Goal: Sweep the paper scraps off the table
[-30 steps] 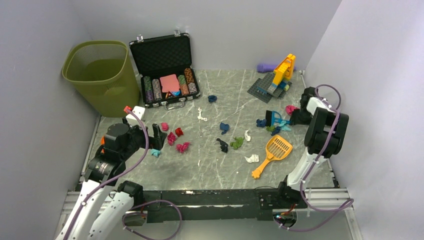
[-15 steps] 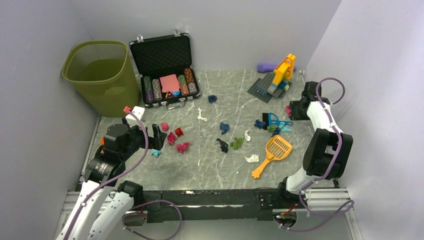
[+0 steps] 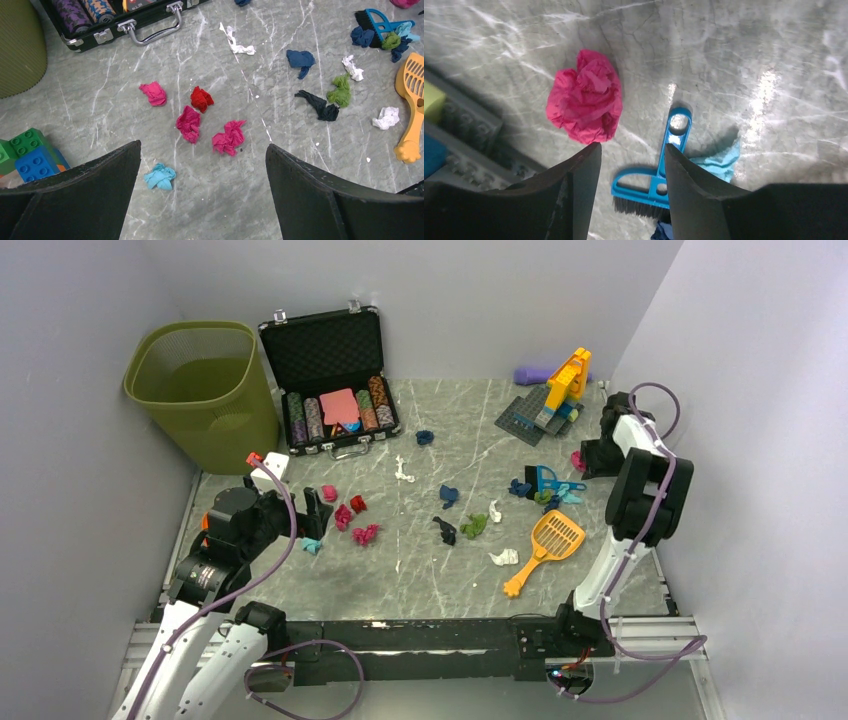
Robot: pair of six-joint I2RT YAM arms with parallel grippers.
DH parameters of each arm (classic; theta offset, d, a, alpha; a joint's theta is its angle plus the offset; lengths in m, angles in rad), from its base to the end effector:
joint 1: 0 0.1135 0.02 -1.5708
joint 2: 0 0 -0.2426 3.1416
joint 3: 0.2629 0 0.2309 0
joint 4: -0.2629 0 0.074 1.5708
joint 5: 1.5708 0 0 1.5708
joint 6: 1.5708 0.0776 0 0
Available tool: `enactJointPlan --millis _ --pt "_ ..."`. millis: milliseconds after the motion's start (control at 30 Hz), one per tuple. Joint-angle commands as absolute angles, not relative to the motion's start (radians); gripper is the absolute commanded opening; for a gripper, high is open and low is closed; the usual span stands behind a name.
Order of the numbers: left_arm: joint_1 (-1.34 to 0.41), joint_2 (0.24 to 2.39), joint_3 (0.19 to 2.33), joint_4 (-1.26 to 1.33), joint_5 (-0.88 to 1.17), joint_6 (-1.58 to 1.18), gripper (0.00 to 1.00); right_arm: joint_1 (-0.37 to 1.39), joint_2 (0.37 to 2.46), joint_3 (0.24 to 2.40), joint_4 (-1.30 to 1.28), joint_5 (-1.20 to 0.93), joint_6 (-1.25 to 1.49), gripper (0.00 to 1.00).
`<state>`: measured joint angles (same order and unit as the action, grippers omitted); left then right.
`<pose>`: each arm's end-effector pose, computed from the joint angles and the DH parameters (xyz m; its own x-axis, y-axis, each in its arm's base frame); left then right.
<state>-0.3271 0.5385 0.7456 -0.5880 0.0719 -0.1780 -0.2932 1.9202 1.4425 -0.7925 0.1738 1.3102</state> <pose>0.1480 -0.0561 0.2862 -0.4144 -0.0459 -0.9089 0.3152 0.9297 -0.1906 0.3534 -0.1207 0.1485 0.0868 0.9679 -0.2359 0.9695 -0.0276 0.2435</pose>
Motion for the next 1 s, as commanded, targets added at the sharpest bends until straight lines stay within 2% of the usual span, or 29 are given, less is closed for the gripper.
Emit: enactJointPlan --millis 0,467,700,900,967 --pt "-0.326 0.535 0.748 -0.568 0.060 -0.179 0.98 -0.292 1.998 1.546 -0.941 0.154 1.295 0.53" --pt "-0.327 0.522 0.746 -0.566 0.073 -0.180 0.98 -0.288 2.004 1.477 -0.917 0.181 1.342 0.54" --pt "-0.325 0.515 0.745 -0.566 0.073 -0.180 0.98 -0.284 2.071 1.520 -0.957 0.214 1.375 0.53" --pt "-0.326 0.518 0.747 -0.568 0.073 -0.180 0.98 -0.281 2.118 1.505 -0.992 0.210 1.405 0.44" --pt "-0.326 0.516 0.747 -0.569 0.069 -0.180 0.98 -0.278 2.119 1.485 -0.974 0.204 1.404 0.29"
